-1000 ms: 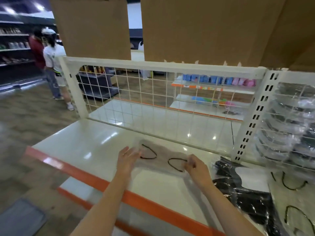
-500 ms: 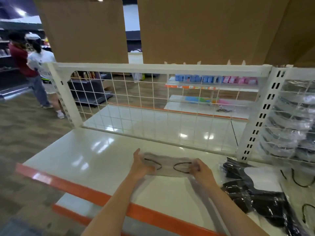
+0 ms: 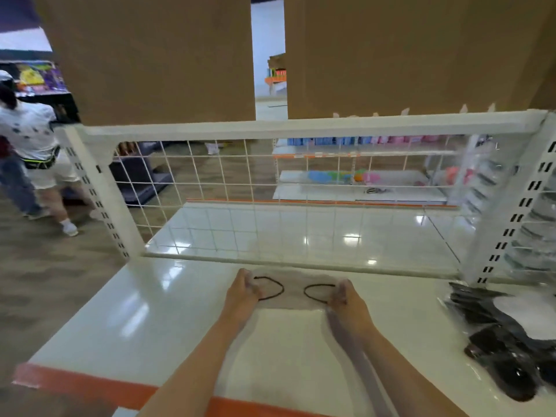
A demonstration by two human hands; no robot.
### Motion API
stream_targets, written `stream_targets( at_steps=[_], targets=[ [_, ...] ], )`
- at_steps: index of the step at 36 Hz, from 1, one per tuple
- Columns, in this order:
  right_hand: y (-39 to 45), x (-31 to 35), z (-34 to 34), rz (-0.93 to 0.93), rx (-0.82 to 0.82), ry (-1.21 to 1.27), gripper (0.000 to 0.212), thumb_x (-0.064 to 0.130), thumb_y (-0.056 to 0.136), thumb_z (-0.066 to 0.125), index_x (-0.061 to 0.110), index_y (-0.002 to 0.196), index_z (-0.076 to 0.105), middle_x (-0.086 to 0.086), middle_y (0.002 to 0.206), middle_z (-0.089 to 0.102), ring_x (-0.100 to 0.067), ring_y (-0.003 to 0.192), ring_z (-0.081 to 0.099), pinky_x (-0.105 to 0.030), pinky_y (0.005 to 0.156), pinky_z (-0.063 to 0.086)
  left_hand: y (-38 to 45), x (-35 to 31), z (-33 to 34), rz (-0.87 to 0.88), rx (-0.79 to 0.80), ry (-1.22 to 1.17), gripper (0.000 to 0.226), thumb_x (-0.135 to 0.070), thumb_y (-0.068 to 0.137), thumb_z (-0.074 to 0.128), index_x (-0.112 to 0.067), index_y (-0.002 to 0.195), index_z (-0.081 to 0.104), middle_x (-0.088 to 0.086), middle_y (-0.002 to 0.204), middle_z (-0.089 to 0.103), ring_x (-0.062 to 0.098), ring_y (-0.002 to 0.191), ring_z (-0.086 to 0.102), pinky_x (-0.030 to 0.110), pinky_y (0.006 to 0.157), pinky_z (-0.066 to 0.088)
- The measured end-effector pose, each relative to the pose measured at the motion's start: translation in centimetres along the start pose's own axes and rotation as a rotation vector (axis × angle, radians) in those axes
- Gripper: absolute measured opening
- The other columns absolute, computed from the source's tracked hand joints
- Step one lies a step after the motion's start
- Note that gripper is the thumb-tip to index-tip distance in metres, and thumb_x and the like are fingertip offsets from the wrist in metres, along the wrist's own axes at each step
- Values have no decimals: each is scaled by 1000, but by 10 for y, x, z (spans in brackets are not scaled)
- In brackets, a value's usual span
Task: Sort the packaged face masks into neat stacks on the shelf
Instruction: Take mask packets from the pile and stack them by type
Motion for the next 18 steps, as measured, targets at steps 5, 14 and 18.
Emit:
stream_targets(
  at_steps=[5, 14, 18],
  targets=[
    [15, 13, 42, 129, 96, -84, 12, 7, 88, 54, 14, 89, 45, -12, 86, 58, -21, 70, 52, -19, 56, 43, 26, 0, -48, -60, -110, 167, 37, -3, 72, 65, -15, 103, 51, 8, 92, 59, 26, 80, 58, 35, 69, 48],
    [41, 28, 99, 205, 195, -494, 34, 23, 79, 58, 7, 108, 52, -12, 106, 64, -29, 93, 61, -26, 65, 40, 42, 3, -77, -65, -63, 658, 50, -1, 79, 51, -1, 123, 28, 14, 99, 55, 31, 93, 58, 37, 74, 49],
    [47, 44, 103, 211, 135, -495, 36, 9, 81, 56, 9, 117, 49, -10, 98, 60, -26, 82, 58, -22, 54, 38, 45, -3, -79, 60, -91, 846, 51, -15, 83, 57, -3, 126, 33, 16, 119, 43, 31, 112, 44, 34, 89, 44]
  ],
)
Point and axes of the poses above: each hand's wrist, its own y-axis towards the middle knuckle, its own z-axis out of the palm, x = y × z, the point moved 4 cm from there along y, towards the middle knuckle
